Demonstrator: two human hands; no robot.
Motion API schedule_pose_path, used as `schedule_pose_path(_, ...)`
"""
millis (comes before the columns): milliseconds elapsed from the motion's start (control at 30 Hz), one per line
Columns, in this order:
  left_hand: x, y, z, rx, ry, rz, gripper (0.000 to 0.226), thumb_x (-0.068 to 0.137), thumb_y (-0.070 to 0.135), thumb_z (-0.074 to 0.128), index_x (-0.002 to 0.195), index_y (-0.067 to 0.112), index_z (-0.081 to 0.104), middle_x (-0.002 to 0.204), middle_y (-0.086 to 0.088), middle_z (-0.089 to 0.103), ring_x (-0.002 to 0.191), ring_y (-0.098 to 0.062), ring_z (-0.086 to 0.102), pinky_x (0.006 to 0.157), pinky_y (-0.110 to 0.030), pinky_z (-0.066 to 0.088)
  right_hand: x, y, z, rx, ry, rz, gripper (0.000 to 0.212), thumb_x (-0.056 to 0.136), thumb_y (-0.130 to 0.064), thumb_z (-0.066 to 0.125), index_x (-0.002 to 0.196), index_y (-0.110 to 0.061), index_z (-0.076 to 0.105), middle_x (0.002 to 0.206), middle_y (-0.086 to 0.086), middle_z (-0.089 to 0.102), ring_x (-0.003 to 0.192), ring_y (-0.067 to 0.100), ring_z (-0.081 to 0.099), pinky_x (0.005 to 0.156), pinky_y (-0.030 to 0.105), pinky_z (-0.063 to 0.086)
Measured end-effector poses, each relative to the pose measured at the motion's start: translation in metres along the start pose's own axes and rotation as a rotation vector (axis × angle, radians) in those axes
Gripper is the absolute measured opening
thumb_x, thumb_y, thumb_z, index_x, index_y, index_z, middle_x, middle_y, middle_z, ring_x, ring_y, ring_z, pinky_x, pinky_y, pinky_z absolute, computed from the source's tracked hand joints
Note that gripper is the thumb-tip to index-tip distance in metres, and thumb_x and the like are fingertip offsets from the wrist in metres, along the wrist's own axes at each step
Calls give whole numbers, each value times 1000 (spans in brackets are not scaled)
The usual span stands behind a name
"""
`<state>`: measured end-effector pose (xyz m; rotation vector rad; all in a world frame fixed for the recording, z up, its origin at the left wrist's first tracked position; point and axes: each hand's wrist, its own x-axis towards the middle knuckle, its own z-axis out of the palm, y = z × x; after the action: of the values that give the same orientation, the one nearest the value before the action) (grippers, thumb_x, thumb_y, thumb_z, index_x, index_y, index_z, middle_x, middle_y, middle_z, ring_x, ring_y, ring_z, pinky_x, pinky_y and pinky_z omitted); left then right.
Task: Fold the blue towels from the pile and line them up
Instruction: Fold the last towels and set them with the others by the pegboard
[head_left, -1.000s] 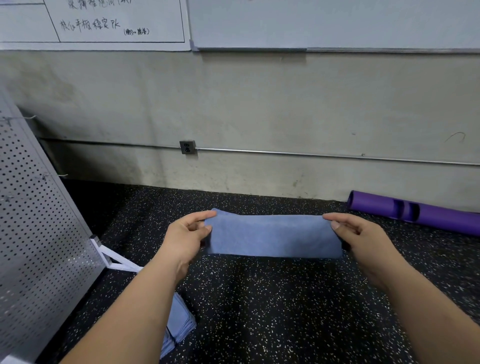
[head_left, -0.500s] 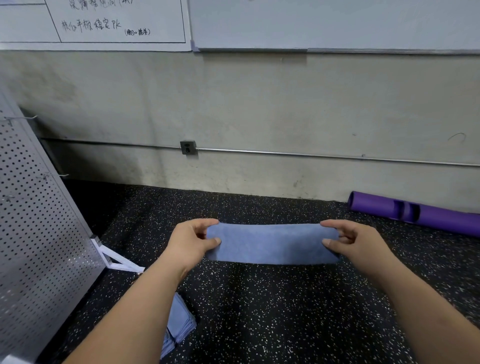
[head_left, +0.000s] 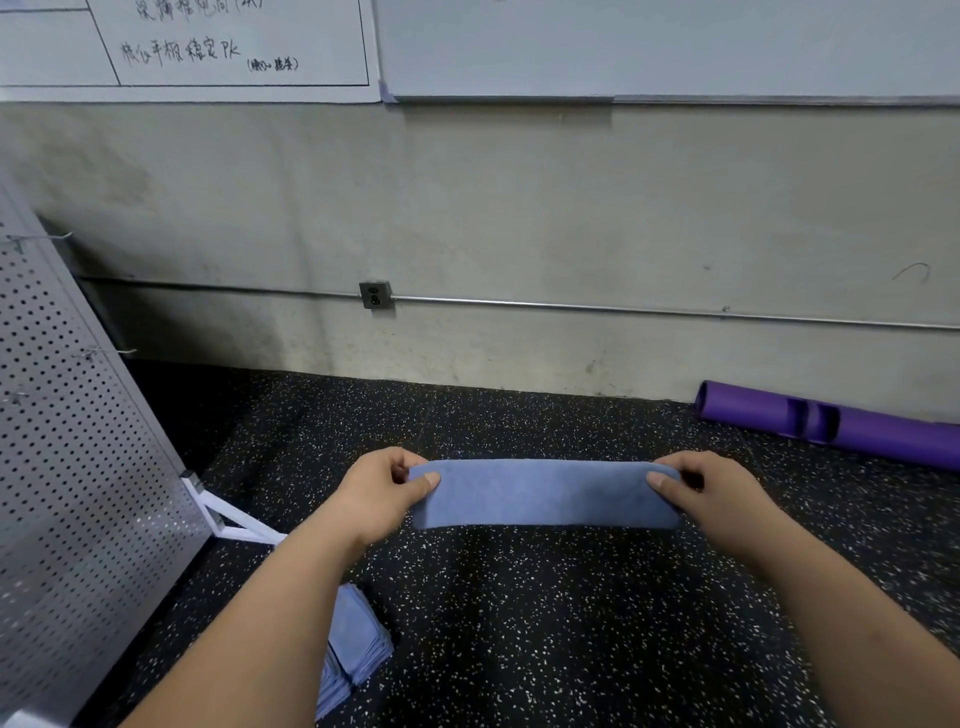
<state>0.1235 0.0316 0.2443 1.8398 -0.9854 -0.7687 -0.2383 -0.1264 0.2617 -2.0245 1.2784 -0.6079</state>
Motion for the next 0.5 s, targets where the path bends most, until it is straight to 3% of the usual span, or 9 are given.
schedule_pose_path(133,0,4,-1,-251,-34,-86,24,100,34,72,101,11,75,104,-11,77,92,-23,66,84,-39,50,-4,-4,0,323,-42,97,22,107,-33,62,103,-23,81,98,-3,81,100,23,75,94,45,59)
schedule_pose_path(200,-1,9,-1,-358,-7,-102,28,99,41,73,96,13,76,101,-9,75,89,-23,64,80,-42,50,-2,-6,0,417,2,139,22,106,-35,62,104,-24,81,102,0,81,102,26,74,94,48,58)
schedule_pose_path(300,-1,12,3,-331,59,-71,39,96,51,74,92,13,76,92,-4,74,81,-19,63,73,-40,52,1,-7,1,443,82,164,20,105,-39,63,104,-31,81,105,-2,79,100,23,70,82,41,56)
schedule_pose_path(400,-3,18,8,-280,102,-39,40,99,46,71,94,7,74,92,-5,73,77,-16,63,66,-32,56,1,-8,3,420,112,136,19,105,-40,63,103,-37,81,108,-6,78,105,24,69,84,40,53)
schedule_pose_path(500,-3,19,12,-320,91,-69,45,101,45,68,99,-1,70,100,-12,71,85,-23,68,69,-39,65,0,-12,4,391,98,97,24,109,-35,56,104,-38,79,112,-6,73,103,23,65,82,37,51)
